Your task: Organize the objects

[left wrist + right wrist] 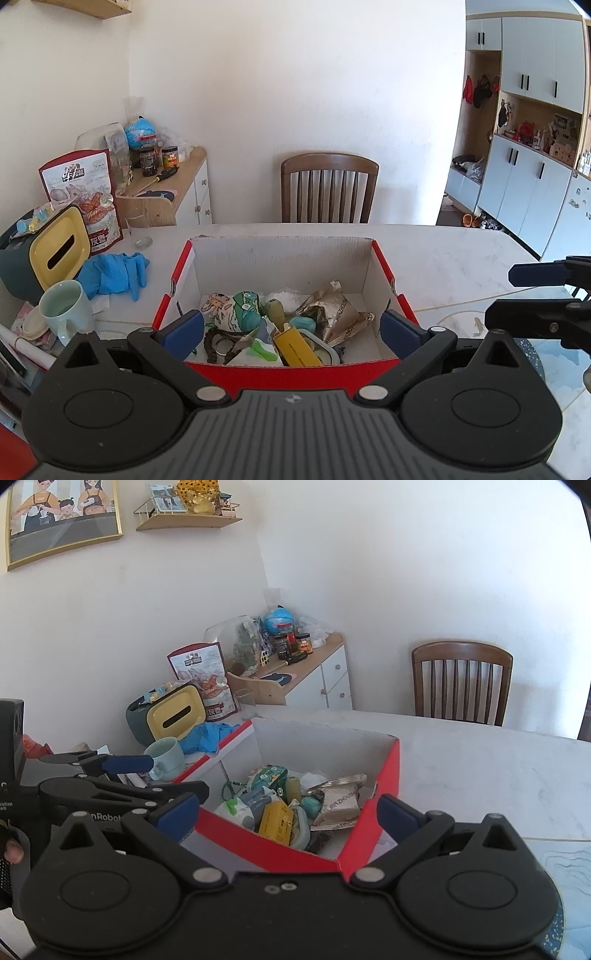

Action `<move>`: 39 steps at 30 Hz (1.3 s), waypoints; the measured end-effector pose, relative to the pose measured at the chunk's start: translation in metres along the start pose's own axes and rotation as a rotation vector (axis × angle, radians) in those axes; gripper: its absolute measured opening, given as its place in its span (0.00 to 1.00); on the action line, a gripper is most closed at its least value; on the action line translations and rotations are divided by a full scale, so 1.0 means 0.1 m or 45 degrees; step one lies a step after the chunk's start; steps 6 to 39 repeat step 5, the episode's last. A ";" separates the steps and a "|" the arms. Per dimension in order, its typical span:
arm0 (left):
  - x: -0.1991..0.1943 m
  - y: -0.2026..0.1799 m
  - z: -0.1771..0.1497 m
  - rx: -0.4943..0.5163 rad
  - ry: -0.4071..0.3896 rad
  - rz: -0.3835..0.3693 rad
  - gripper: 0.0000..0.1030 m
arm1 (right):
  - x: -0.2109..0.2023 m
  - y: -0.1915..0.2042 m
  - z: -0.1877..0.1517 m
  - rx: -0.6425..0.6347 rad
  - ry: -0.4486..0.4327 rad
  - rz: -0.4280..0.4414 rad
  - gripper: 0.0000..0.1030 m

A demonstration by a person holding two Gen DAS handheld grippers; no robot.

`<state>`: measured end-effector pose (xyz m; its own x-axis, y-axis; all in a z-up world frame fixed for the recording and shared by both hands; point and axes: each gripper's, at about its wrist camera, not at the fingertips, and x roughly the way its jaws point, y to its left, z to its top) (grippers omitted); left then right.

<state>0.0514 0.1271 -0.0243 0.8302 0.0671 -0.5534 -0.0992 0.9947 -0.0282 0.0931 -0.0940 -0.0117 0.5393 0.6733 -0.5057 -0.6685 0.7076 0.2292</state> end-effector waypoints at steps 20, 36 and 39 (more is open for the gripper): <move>-0.01 -0.06 0.02 -0.005 -0.001 -0.019 0.99 | -0.04 -0.08 -0.03 0.011 0.006 -0.019 0.99; -0.01 -0.06 0.02 -0.005 -0.001 -0.019 0.99 | -0.04 -0.08 -0.03 0.011 0.006 -0.019 0.99; -0.01 -0.06 0.02 -0.005 -0.001 -0.019 0.99 | -0.04 -0.08 -0.03 0.011 0.006 -0.019 0.99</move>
